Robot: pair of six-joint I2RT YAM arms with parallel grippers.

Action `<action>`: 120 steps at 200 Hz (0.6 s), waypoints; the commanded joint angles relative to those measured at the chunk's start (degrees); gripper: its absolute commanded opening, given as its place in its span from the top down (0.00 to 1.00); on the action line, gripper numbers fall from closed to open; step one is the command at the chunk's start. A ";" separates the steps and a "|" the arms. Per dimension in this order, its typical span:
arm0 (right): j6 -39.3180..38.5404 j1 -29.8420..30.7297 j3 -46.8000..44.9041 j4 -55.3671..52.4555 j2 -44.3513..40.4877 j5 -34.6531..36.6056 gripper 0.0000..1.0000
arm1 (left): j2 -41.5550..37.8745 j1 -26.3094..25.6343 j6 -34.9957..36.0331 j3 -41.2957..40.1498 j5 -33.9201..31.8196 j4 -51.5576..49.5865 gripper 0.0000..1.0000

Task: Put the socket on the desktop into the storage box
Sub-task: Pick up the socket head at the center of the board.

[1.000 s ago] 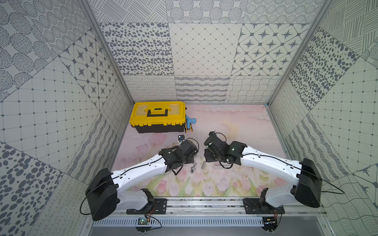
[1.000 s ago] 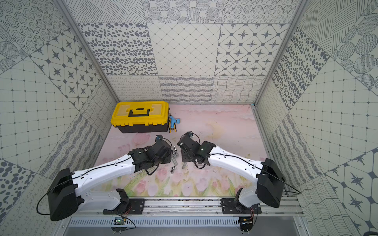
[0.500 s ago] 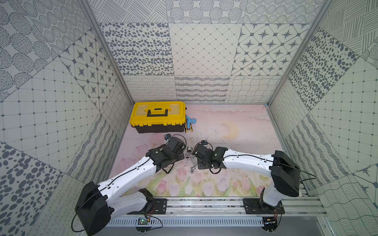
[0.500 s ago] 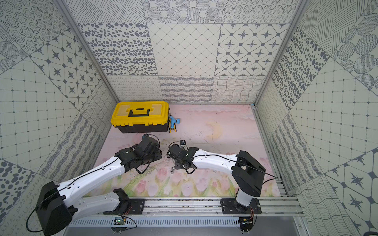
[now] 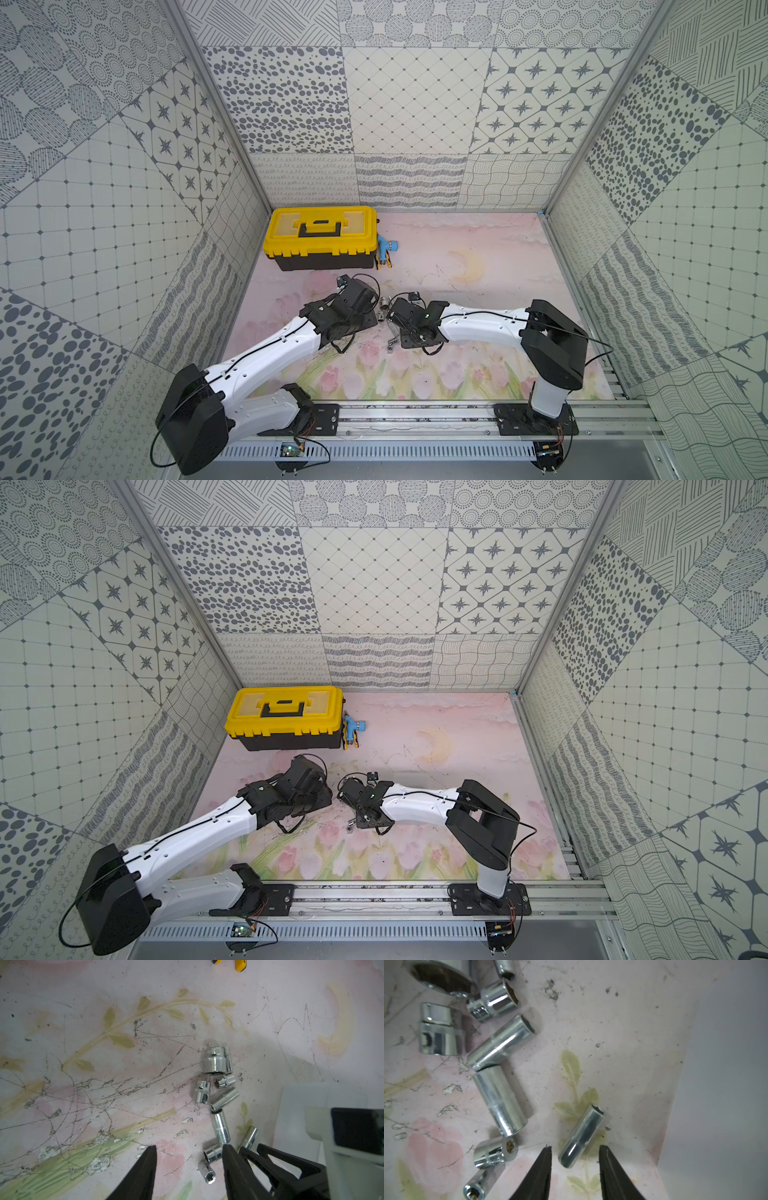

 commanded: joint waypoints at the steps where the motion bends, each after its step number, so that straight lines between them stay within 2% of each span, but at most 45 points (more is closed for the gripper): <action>1: 0.73 -0.17 1.61 0.71 1.38 -0.44 0.59 | 0.34 0.11 0.73 0.88 1.09 -0.27 0.44; 63: 0.35 -0.26 0.54 2.22 2.73 -0.78 0.70 | 1.51 0.10 1.07 1.50 1.44 0.18 0.44; 95: -0.38 -0.46 -0.57 3.56 2.27 -0.86 0.79 | 1.92 0.10 1.34 1.95 1.53 0.19 0.45; 120: -2.33 -0.52 -0.41 4.18 1.42 -0.98 0.91 | 1.89 0.10 1.83 2.81 1.36 0.20 0.44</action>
